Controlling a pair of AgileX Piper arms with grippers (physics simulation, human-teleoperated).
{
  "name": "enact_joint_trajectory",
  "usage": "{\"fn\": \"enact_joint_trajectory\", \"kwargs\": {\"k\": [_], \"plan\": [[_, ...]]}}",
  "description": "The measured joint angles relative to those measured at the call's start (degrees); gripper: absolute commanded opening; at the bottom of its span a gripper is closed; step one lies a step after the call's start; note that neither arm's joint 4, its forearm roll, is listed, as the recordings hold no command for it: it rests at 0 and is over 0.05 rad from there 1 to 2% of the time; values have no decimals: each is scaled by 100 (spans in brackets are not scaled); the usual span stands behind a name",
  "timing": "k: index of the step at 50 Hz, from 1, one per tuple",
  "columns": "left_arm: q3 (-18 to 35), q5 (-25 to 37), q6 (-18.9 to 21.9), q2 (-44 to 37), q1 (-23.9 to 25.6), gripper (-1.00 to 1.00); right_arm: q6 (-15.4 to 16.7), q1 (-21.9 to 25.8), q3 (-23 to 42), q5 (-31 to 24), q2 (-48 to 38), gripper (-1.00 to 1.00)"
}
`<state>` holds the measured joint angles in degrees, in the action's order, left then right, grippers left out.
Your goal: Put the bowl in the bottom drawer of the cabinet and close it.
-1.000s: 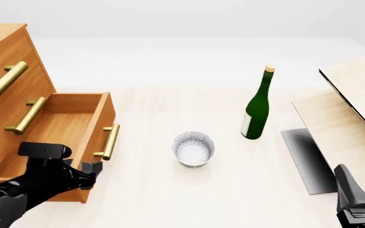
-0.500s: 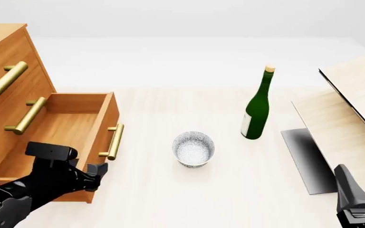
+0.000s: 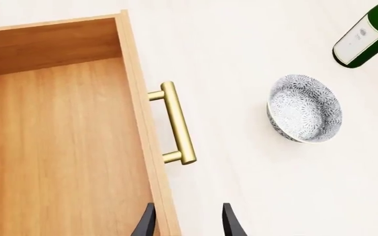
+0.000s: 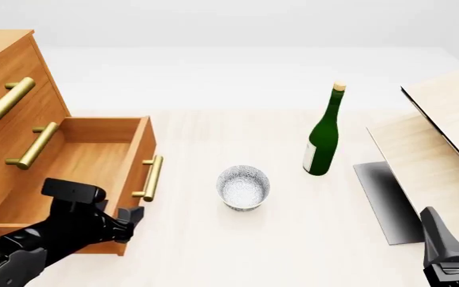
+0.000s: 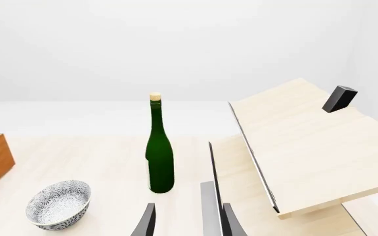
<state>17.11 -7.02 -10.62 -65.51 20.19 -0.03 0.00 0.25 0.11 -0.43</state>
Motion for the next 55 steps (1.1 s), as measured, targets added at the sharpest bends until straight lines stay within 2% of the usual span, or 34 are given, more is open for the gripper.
{"fn": "enact_joint_trajectory", "kwargs": {"k": [20,40,55], "plan": [[15,-20,41,-11,252,100,0,0,0,0,0,100],[16,-23,292,20,309,100,0,0,0,0,0,100],[-20,122,304,253,355,100,0,0,0,0,0,100]]}}
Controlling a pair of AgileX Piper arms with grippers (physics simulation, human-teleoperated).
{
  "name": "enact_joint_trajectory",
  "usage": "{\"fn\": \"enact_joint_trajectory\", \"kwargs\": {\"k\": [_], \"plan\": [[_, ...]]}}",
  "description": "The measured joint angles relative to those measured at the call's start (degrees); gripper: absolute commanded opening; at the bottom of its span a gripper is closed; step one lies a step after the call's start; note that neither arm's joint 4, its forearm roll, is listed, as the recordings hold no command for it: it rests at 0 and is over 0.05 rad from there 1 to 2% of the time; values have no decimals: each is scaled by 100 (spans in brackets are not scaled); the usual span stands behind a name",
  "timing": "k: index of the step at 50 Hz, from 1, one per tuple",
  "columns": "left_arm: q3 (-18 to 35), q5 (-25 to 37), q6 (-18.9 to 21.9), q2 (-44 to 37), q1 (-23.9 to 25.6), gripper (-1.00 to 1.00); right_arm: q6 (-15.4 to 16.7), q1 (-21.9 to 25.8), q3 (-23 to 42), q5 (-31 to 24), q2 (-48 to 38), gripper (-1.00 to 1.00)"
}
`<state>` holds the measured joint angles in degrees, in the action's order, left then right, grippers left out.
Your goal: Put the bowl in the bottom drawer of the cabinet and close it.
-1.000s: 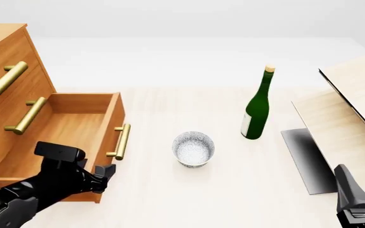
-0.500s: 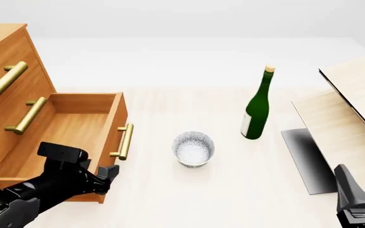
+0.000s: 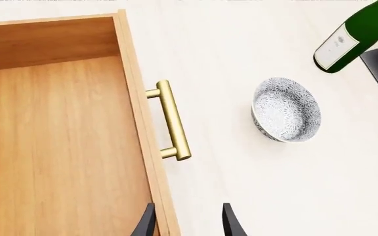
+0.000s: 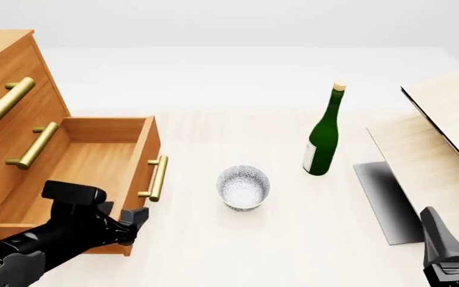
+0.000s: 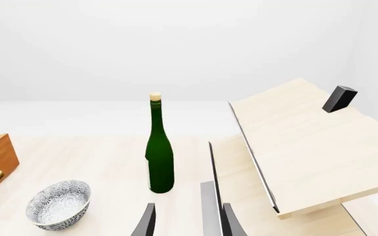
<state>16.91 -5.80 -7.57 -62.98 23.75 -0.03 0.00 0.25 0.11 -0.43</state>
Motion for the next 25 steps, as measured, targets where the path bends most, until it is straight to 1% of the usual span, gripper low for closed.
{"fn": "enact_joint_trajectory", "kwargs": {"k": [16,25], "plan": [[24,431,-78,639,81,100,0,0,0,0,0,100],[99,730,-45,1086,72,100,0,0,0,0,0,100]]}}
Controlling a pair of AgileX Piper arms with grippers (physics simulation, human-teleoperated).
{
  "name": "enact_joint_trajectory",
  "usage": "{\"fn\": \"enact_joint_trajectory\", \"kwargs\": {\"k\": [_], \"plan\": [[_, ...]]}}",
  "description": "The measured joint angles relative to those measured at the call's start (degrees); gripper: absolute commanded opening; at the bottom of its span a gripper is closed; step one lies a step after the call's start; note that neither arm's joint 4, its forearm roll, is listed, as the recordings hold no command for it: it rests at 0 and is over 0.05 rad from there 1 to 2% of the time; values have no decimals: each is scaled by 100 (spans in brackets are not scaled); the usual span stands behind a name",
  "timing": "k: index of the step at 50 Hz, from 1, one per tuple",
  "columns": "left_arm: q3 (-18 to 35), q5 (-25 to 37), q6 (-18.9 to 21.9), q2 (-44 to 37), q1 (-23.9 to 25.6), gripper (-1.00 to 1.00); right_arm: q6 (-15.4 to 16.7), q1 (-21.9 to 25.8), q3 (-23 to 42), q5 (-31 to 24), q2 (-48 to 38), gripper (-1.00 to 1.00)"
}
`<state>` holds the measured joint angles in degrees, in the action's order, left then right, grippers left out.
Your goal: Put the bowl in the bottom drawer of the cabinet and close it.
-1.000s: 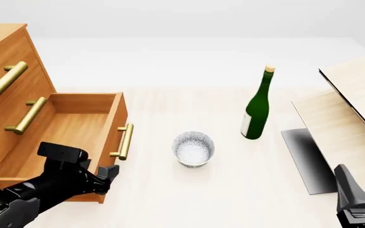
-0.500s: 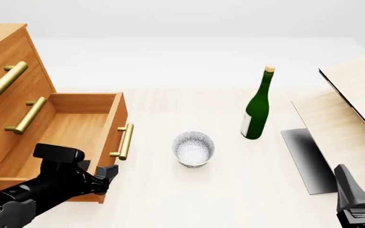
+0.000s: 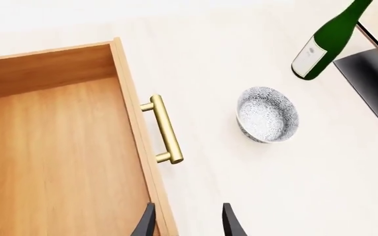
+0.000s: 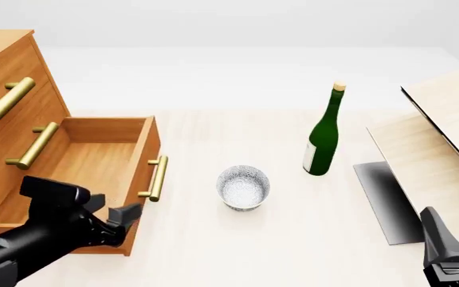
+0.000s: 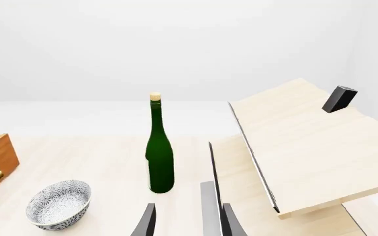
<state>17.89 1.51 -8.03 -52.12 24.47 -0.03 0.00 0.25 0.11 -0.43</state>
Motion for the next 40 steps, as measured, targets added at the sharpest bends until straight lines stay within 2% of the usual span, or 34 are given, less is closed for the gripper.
{"fn": "enact_joint_trajectory", "kwargs": {"k": [20,40], "plan": [[150,608,175,869,-103,100,0,0,0,0,0,100],[387,892,191,1361,-41,100,0,0,0,0,0,100]]}}
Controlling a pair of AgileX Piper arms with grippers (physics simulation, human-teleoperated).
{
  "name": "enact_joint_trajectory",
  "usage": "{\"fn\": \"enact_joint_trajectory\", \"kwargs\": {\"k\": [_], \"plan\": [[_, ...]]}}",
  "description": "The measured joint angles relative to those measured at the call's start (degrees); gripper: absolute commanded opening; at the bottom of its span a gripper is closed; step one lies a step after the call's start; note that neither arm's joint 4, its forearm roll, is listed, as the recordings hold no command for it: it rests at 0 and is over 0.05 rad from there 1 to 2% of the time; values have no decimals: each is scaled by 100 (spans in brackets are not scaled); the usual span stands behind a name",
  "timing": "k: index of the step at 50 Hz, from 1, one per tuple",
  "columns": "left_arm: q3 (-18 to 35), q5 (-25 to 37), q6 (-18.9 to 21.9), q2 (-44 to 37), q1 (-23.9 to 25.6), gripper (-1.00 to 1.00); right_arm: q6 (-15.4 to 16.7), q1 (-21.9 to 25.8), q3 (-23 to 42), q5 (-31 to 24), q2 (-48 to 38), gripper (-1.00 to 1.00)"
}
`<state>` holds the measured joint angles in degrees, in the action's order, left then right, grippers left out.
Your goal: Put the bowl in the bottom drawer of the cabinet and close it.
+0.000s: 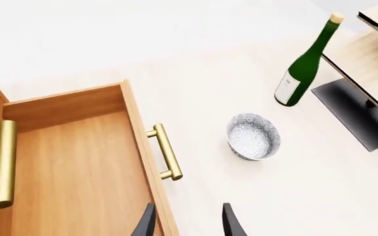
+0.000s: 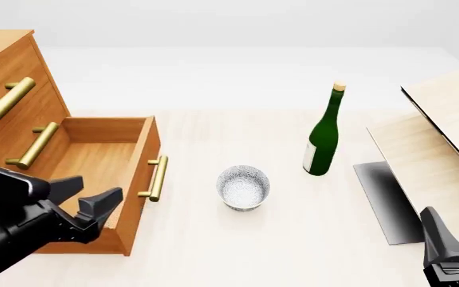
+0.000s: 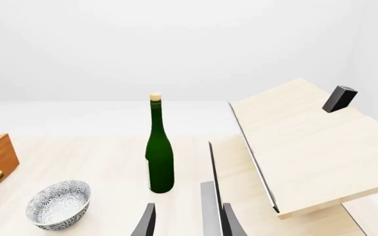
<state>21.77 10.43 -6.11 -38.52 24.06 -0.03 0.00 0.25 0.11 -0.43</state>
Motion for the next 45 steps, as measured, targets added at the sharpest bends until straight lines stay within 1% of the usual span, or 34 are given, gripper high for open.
{"fn": "enact_joint_trajectory", "kwargs": {"k": [25,45], "plan": [[340,-17,-172,38,230,100,0,0,0,0,0,100],[520,-313,-296,-230,442,100,0,0,0,0,0,100]]}}
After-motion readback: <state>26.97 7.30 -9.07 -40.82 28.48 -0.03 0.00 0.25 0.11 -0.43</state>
